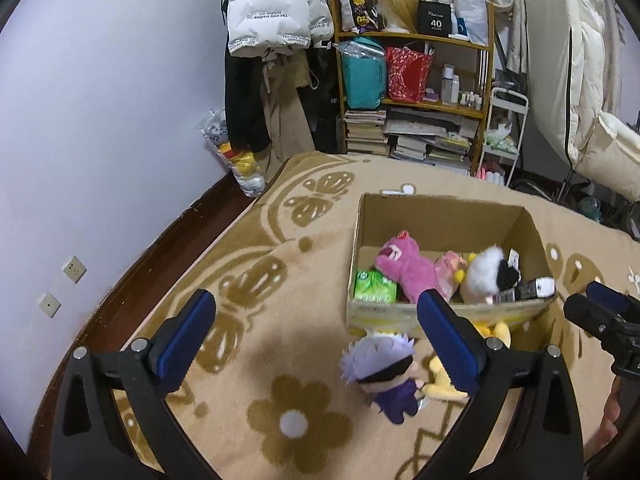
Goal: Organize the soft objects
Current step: 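Withdraw both open tools and move toward the remaining plushes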
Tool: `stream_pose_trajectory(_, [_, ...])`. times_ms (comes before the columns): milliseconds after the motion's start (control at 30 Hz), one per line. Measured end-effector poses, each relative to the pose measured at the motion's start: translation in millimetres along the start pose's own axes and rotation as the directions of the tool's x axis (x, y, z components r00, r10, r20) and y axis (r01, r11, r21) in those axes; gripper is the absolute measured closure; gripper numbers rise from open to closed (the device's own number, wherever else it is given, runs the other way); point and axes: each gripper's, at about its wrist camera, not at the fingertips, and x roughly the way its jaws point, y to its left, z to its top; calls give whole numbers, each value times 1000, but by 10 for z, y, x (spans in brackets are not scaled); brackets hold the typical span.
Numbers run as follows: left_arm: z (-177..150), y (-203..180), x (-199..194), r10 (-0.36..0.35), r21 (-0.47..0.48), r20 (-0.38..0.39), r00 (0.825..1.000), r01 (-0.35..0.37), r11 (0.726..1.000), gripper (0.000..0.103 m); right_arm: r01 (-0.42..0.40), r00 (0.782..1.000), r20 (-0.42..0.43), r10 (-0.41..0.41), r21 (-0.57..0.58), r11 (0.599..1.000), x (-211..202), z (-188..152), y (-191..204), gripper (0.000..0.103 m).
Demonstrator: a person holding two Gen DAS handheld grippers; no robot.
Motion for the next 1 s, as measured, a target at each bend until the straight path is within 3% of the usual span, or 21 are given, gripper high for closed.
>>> stream_pose_trajectory(333, [-250,-30,56,-2,11,-49,999,2,1000,3,1,999,-45,-1,20,1000,116,-231,-67,0])
stream_pose_trajectory(1000, [-489,-219,721,9,57,-177,984,1,998,3,44,987,-149,-53,-58,997,654,-455,-42,0])
